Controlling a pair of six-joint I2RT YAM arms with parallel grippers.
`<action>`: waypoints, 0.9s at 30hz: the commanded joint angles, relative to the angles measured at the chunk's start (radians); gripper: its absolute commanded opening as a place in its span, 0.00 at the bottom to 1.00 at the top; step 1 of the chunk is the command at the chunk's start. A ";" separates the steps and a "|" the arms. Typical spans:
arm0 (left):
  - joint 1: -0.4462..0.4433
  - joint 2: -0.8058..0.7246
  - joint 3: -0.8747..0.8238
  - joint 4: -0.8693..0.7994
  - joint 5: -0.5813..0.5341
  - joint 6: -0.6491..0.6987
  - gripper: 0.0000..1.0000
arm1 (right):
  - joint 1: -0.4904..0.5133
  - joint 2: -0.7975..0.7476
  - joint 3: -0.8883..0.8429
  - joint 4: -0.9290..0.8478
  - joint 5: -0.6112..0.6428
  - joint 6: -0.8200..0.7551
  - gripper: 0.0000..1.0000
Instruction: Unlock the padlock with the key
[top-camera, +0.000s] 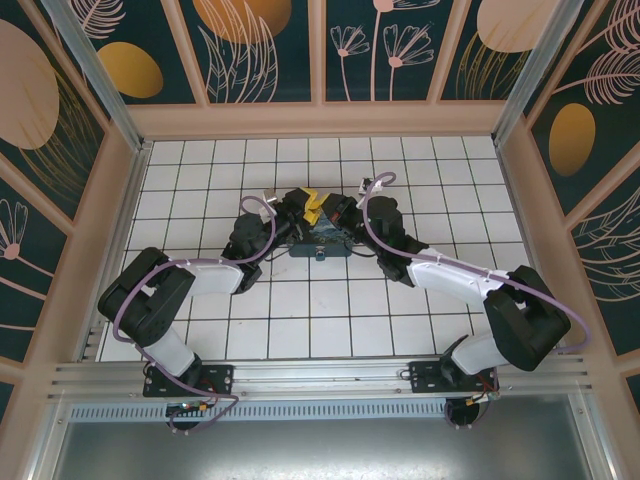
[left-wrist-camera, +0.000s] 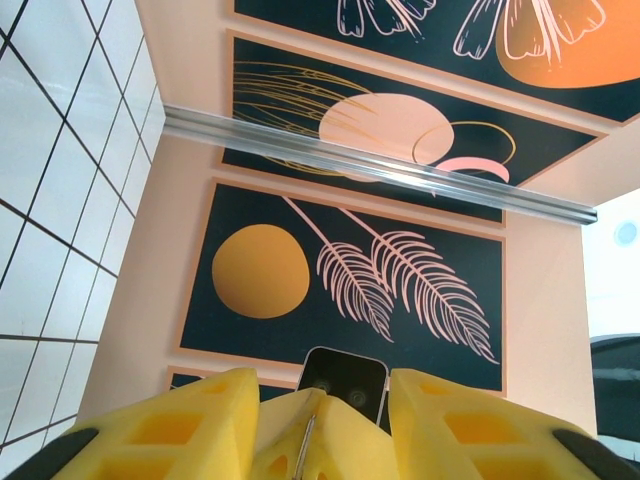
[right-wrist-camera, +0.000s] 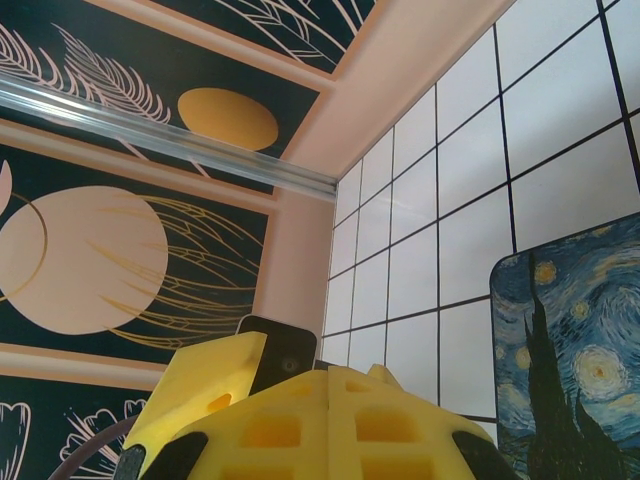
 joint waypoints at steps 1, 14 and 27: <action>-0.004 -0.020 -0.005 0.010 -0.013 0.016 0.39 | -0.006 -0.021 -0.007 0.041 0.018 0.010 0.00; -0.004 -0.016 -0.016 0.005 -0.022 0.015 0.00 | -0.006 -0.019 -0.005 0.044 0.017 0.009 0.00; -0.003 -0.077 0.026 -0.184 0.009 0.302 0.00 | -0.103 -0.249 -0.201 -0.091 0.000 -0.040 0.55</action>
